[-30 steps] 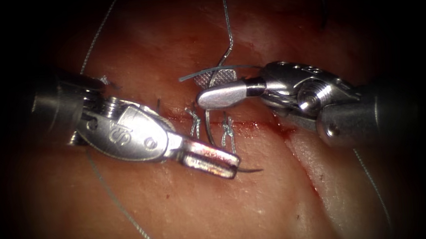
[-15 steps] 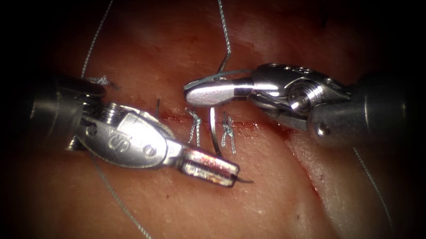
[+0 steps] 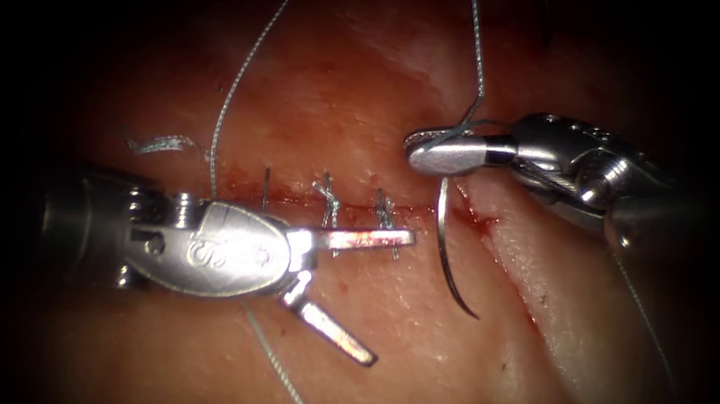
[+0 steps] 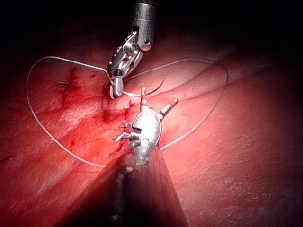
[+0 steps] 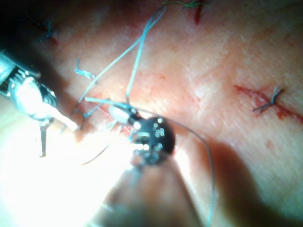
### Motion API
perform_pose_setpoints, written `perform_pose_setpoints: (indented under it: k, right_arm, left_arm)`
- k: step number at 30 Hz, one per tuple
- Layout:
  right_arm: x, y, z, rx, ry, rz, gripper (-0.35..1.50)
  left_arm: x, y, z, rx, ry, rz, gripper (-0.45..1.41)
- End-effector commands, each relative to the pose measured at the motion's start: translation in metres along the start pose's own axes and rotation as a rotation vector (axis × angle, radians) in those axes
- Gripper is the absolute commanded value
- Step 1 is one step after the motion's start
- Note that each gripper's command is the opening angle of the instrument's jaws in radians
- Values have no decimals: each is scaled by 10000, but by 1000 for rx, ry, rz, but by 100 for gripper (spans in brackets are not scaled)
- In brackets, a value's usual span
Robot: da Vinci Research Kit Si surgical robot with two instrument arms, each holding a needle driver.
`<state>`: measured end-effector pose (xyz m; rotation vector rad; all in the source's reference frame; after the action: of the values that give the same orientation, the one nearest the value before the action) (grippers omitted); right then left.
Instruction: Wound Closure
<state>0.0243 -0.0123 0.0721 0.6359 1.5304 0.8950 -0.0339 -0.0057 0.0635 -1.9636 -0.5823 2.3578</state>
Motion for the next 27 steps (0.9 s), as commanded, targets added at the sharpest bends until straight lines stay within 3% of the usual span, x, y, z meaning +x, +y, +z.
perform_pose_setpoints:
  k: [1,6,13,14,21,27]
  right_arm:
    - [-12,12,-1,-22,1,-48,-35]
    - [-17,24,-9,-97,4,-126,-35]
    - [-14,29,-15,-206,-50,-195,-35]
    - [-12,32,-18,-228,-51,-231,-35]
    - [-8,46,-19,-251,9,-429,-35]
    - [-7,56,-14,-244,82,-541,-35]
  left_arm:
    - [-6,-1,7,5,-16,-15,54]
    - [-9,0,10,78,-122,-93,51]
    - [-15,-11,10,230,-178,-226,51]
    - [-18,-16,12,259,-233,-237,51]
    - [-36,-21,25,321,-373,-276,46]
    - [-62,-13,44,313,-489,-312,27]
